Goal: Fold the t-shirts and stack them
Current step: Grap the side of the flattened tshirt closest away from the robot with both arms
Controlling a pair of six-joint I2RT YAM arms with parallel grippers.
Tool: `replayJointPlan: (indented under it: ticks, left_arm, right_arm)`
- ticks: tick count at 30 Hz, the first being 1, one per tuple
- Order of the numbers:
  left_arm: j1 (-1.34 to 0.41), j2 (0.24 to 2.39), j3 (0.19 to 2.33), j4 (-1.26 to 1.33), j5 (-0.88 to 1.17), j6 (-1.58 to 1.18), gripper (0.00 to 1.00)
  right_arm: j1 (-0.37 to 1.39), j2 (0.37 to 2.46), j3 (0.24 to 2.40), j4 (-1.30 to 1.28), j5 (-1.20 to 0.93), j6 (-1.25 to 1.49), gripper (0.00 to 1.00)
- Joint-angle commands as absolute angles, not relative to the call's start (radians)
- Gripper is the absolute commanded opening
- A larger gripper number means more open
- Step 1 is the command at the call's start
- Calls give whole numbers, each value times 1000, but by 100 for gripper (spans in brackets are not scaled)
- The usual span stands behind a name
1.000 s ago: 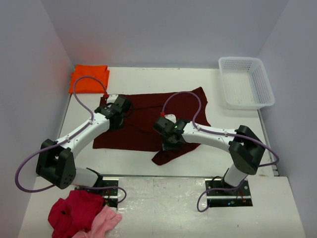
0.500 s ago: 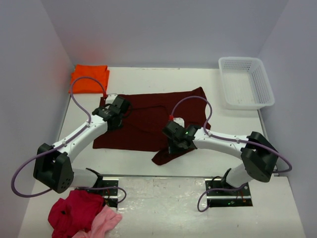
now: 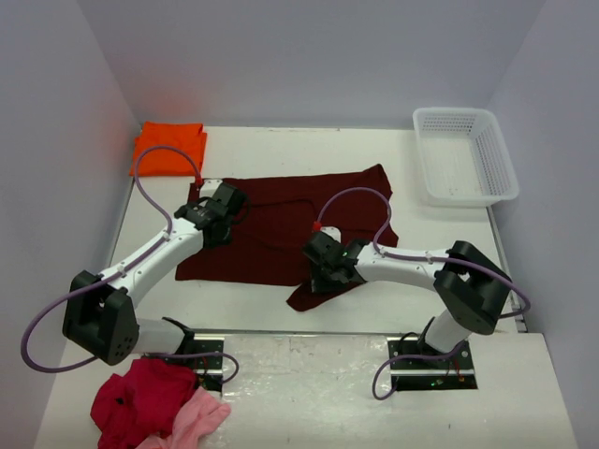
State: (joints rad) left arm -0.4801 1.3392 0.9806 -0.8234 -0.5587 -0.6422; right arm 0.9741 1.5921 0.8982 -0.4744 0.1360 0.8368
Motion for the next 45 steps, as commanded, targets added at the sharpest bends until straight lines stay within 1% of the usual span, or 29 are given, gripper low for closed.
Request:
replayJointPlan:
  ticks: [1, 13, 19, 30, 34, 35, 42, 45]
  left_arm:
    - [-485, 1309, 988, -805, -578, -621, 32]
    - [-485, 1313, 971, -784, -563, -618, 32]
    - [-485, 1307, 966, -784, -566, -617, 32]
    - [-485, 1307, 959, -779, -561, -620, 32]
    - [-485, 1307, 957, -782, -566, -620, 32]
    - [-485, 1305, 959, -784, -566, -621, 32]
    - [-485, 1299, 960, -785, -560, -620, 32]
    - [-485, 1299, 956, -785, -561, -621, 32]
  right_arm:
    - [971, 1617, 907, -428, 124, 845, 41]
    - [973, 1549, 900, -479, 137, 865, 41]
    - [977, 1569, 896, -471, 101, 868, 40]
    - [1009, 1577, 858, -457, 100, 900, 40]
    - [1011, 1594, 851, -446, 98, 900, 38]
    - [1009, 1598, 859, -443, 98, 891, 36]
    - [1009, 1641, 933, -492, 138, 871, 33]
    - [1009, 1647, 959, -511, 149, 868, 26]
